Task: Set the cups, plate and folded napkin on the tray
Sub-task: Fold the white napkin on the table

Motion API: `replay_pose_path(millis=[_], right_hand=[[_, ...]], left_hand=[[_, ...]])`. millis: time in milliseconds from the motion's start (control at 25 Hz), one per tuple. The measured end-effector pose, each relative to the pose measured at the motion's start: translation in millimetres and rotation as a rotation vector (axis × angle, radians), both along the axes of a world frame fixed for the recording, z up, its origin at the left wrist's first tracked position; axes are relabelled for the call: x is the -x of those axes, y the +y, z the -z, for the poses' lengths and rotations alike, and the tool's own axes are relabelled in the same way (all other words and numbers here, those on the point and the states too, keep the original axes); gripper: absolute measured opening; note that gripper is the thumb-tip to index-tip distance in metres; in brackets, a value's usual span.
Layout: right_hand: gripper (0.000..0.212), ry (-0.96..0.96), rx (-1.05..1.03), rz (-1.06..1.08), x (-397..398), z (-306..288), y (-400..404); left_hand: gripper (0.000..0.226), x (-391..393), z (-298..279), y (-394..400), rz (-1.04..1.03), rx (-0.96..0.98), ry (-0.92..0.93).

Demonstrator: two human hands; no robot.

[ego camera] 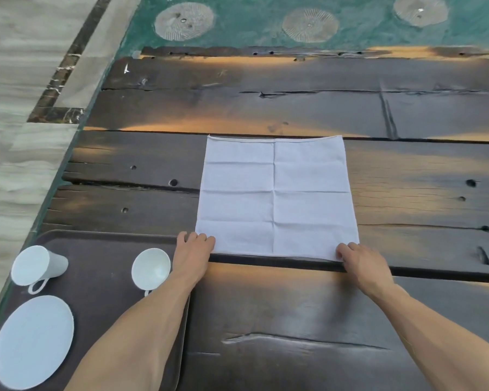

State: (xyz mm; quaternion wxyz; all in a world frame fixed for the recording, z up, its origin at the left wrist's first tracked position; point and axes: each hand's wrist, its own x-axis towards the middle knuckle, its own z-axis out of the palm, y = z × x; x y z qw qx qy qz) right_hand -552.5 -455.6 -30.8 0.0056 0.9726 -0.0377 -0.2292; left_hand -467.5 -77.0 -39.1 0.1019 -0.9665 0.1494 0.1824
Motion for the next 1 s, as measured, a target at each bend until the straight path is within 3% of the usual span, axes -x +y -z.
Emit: replay_pose_path(millis=[160,400,640,840,1000], right_hand=[[0.015,-0.010,-0.008,0.044,5,-1,1],[0.023,-0.124,-0.026,0.143,29,-14,-2],[0.018,-0.091,-0.025,0.136,71,-29,-10],[0.014,0.106,-0.028,0.074,98,-34,-12],[0.008,0.299,-0.160,0.163,107,-37,-14]], left_hand=[[0.030,7,-1,2,0.031,0.040,-0.019],[0.028,32,-15,1,0.039,0.074,-0.102],[0.025,69,-28,3,0.049,0.149,-0.109],[0.029,107,-23,13,0.034,0.196,-0.019],[0.031,119,-23,22,0.044,0.196,0.101]])
